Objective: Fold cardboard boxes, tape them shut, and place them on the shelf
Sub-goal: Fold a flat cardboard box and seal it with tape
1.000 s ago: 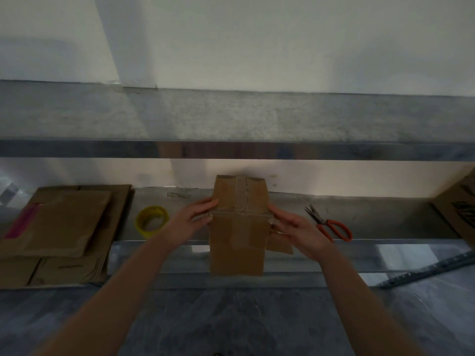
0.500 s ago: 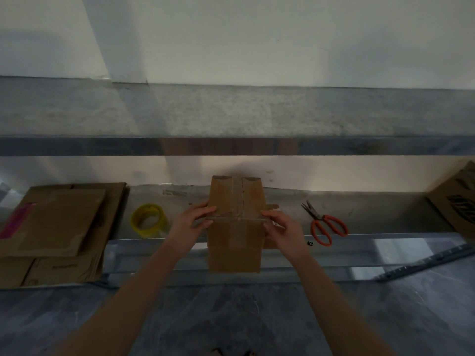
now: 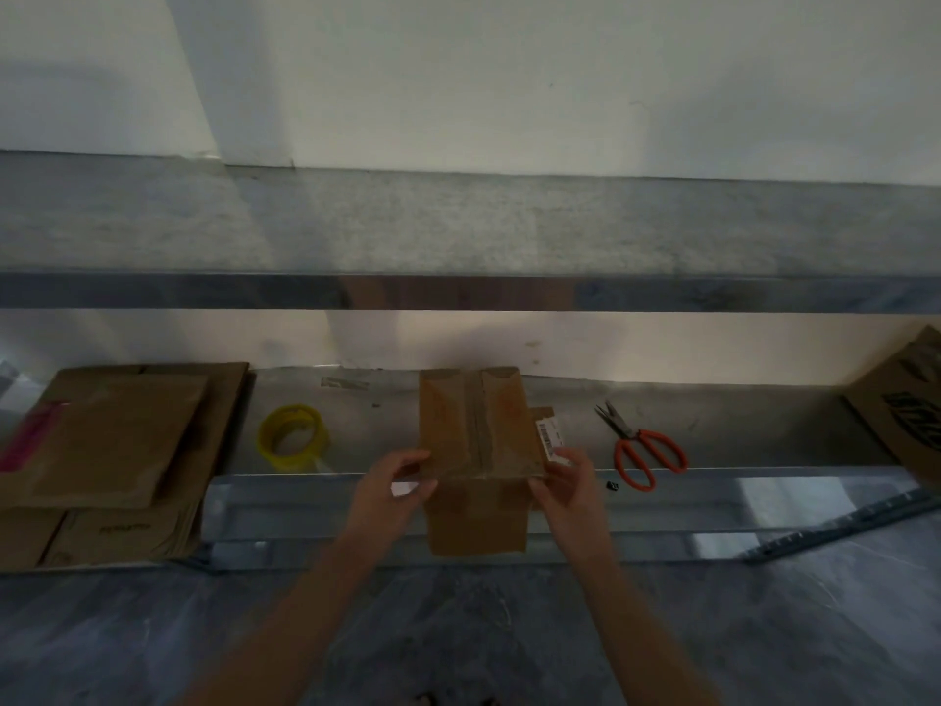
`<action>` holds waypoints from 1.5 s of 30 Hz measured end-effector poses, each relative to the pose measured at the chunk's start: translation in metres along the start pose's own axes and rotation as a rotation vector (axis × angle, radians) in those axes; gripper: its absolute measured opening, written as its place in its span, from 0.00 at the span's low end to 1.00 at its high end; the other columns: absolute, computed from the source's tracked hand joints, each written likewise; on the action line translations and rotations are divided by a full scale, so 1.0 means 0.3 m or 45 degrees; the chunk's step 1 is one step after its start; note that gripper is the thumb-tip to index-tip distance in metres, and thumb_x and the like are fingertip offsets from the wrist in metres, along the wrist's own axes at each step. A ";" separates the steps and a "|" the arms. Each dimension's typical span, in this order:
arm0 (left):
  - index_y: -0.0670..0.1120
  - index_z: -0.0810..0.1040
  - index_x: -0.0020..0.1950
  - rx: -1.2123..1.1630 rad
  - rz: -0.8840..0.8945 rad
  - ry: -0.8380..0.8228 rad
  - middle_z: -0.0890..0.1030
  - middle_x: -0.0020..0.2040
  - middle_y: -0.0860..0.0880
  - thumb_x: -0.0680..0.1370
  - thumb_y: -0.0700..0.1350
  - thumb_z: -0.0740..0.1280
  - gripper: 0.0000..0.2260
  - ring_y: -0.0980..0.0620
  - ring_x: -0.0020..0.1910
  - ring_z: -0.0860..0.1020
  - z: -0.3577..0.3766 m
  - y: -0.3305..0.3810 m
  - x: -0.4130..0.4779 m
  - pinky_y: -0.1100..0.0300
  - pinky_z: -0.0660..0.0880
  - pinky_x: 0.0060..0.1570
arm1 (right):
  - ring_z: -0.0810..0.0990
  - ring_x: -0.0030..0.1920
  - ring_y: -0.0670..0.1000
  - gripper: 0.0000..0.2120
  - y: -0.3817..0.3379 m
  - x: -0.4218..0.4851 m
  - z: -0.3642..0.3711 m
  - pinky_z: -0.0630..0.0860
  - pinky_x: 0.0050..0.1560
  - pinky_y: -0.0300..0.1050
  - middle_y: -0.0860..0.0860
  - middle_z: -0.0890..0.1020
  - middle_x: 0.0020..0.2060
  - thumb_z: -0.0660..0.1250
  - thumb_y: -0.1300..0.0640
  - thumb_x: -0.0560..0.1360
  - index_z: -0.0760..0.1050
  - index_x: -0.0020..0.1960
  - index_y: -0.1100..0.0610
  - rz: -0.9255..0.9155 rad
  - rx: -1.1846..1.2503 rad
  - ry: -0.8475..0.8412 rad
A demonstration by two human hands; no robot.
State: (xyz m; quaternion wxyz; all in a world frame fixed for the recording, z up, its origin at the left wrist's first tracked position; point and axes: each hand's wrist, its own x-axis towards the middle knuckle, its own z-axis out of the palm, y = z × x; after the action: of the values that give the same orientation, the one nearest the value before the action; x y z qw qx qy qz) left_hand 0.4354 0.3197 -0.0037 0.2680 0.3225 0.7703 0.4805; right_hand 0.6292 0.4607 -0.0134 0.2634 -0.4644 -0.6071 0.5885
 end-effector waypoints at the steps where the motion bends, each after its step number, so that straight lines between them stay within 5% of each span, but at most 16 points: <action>1: 0.58 0.75 0.58 0.009 -0.003 -0.005 0.78 0.57 0.54 0.73 0.42 0.74 0.18 0.63 0.55 0.77 0.016 -0.015 -0.011 0.54 0.77 0.58 | 0.79 0.54 0.44 0.21 0.031 -0.014 0.006 0.80 0.56 0.47 0.45 0.78 0.54 0.72 0.60 0.74 0.67 0.59 0.46 0.033 -0.044 0.092; 4: 0.56 0.68 0.68 -0.040 -0.055 -0.137 0.72 0.64 0.53 0.71 0.43 0.75 0.29 0.59 0.58 0.75 0.038 -0.017 -0.010 0.61 0.78 0.53 | 0.79 0.56 0.51 0.22 0.077 -0.050 0.036 0.79 0.58 0.56 0.50 0.77 0.56 0.75 0.56 0.72 0.67 0.59 0.49 0.125 -0.028 0.270; 11: 0.57 0.57 0.75 -0.062 -0.085 -0.305 0.65 0.71 0.52 0.69 0.58 0.74 0.40 0.54 0.52 0.79 0.022 0.006 0.083 0.57 0.79 0.51 | 0.72 0.66 0.48 0.36 0.059 -0.100 0.107 0.75 0.58 0.39 0.49 0.70 0.67 0.77 0.58 0.70 0.63 0.73 0.54 0.082 0.105 0.272; 13: 0.53 0.51 0.78 -0.036 -0.117 -0.362 0.64 0.72 0.52 0.71 0.56 0.74 0.43 0.54 0.54 0.77 0.058 0.022 0.054 0.62 0.78 0.48 | 0.69 0.69 0.48 0.41 0.072 -0.112 0.105 0.74 0.59 0.40 0.48 0.66 0.70 0.77 0.55 0.70 0.59 0.76 0.53 0.081 0.117 0.248; 15: 0.52 0.50 0.78 -0.067 -0.129 -0.381 0.65 0.69 0.53 0.73 0.50 0.73 0.41 0.54 0.53 0.77 0.109 0.023 0.001 0.64 0.78 0.45 | 0.67 0.70 0.48 0.47 0.089 -0.120 0.087 0.73 0.63 0.45 0.46 0.62 0.72 0.78 0.47 0.68 0.54 0.79 0.49 0.070 0.106 0.240; 18: 0.58 0.64 0.68 -0.114 -0.108 -0.209 0.71 0.64 0.53 0.74 0.49 0.71 0.26 0.55 0.54 0.77 0.127 0.042 0.002 0.55 0.79 0.52 | 0.68 0.72 0.51 0.53 0.087 -0.120 0.052 0.71 0.68 0.60 0.45 0.61 0.76 0.75 0.35 0.63 0.50 0.79 0.40 0.061 0.126 0.176; 20: 0.58 0.66 0.62 0.044 -0.082 -0.096 0.70 0.63 0.53 0.73 0.47 0.73 0.23 0.52 0.60 0.74 0.094 0.034 0.098 0.50 0.74 0.61 | 0.70 0.71 0.50 0.50 0.079 -0.107 0.045 0.74 0.66 0.57 0.45 0.63 0.75 0.78 0.45 0.67 0.51 0.79 0.43 0.040 0.235 0.152; 23: 0.53 0.59 0.75 0.183 -0.050 -0.364 0.60 0.72 0.55 0.69 0.47 0.77 0.40 0.54 0.71 0.60 0.026 0.049 0.259 0.51 0.59 0.72 | 0.74 0.67 0.49 0.42 0.076 -0.107 0.067 0.79 0.59 0.47 0.49 0.67 0.71 0.78 0.65 0.68 0.59 0.73 0.47 0.092 0.448 0.347; 27: 0.51 0.57 0.76 0.396 0.057 -0.642 0.61 0.74 0.50 0.65 0.50 0.80 0.46 0.53 0.71 0.61 -0.014 0.047 0.349 0.50 0.59 0.73 | 0.77 0.62 0.44 0.36 0.073 -0.142 0.141 0.80 0.58 0.47 0.50 0.72 0.67 0.78 0.64 0.68 0.63 0.67 0.44 0.125 0.352 0.352; 30: 0.52 0.57 0.75 0.429 0.091 -0.571 0.62 0.70 0.51 0.61 0.54 0.81 0.49 0.54 0.66 0.64 -0.027 0.034 0.318 0.54 0.64 0.70 | 0.71 0.68 0.42 0.47 0.054 -0.169 0.156 0.77 0.61 0.43 0.49 0.66 0.73 0.79 0.63 0.68 0.56 0.77 0.46 -0.074 0.175 0.226; 33: 0.51 0.60 0.74 0.294 0.041 -0.408 0.63 0.64 0.52 0.63 0.50 0.81 0.45 0.54 0.60 0.69 -0.041 0.013 0.219 0.63 0.70 0.60 | 0.62 0.68 0.30 0.45 0.022 -0.177 0.128 0.66 0.62 0.24 0.51 0.62 0.71 0.78 0.64 0.67 0.58 0.77 0.56 -0.222 -0.103 0.211; 36: 0.50 0.69 0.63 0.084 -0.030 -0.104 0.69 0.59 0.50 0.69 0.44 0.77 0.26 0.52 0.54 0.76 -0.028 -0.019 0.104 0.69 0.74 0.46 | 0.75 0.62 0.42 0.34 -0.001 -0.130 0.063 0.76 0.60 0.37 0.50 0.72 0.62 0.74 0.73 0.68 0.66 0.68 0.53 -0.251 -0.122 0.163; 38: 0.53 0.71 0.56 0.135 -0.060 -0.021 0.73 0.55 0.52 0.71 0.48 0.75 0.19 0.53 0.49 0.78 0.001 -0.031 0.050 0.68 0.73 0.42 | 0.77 0.60 0.48 0.26 -0.016 -0.080 0.033 0.77 0.61 0.43 0.49 0.74 0.60 0.72 0.67 0.72 0.69 0.63 0.47 -0.209 -0.250 0.145; 41: 0.55 0.71 0.51 0.095 -0.118 -0.080 0.79 0.49 0.53 0.74 0.50 0.72 0.11 0.53 0.47 0.80 0.038 -0.027 0.037 0.63 0.76 0.42 | 0.72 0.62 0.51 0.23 -0.020 -0.026 -0.002 0.73 0.66 0.49 0.50 0.68 0.64 0.69 0.55 0.77 0.69 0.70 0.46 -0.091 -0.464 0.198; 43: 0.53 0.72 0.56 0.086 -0.068 -0.125 0.79 0.52 0.51 0.73 0.47 0.73 0.15 0.51 0.52 0.80 0.034 -0.011 0.074 0.55 0.79 0.50 | 0.71 0.63 0.55 0.29 -0.016 -0.014 -0.006 0.71 0.64 0.51 0.55 0.68 0.65 0.70 0.50 0.76 0.65 0.73 0.50 -0.017 -0.420 0.343; 45: 0.53 0.66 0.68 0.200 -0.013 -0.192 0.73 0.64 0.49 0.69 0.47 0.77 0.31 0.49 0.63 0.74 0.009 0.010 0.134 0.49 0.74 0.62 | 0.73 0.63 0.55 0.32 -0.012 -0.025 0.005 0.74 0.64 0.58 0.55 0.69 0.66 0.73 0.45 0.73 0.61 0.71 0.47 0.060 -0.219 0.387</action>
State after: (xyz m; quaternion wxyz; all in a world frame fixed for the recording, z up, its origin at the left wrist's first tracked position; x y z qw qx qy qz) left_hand 0.4120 0.3524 -0.0061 0.3014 0.3738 0.7849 0.3915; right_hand 0.6301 0.4539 -0.0084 0.2978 -0.5828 -0.5974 0.4634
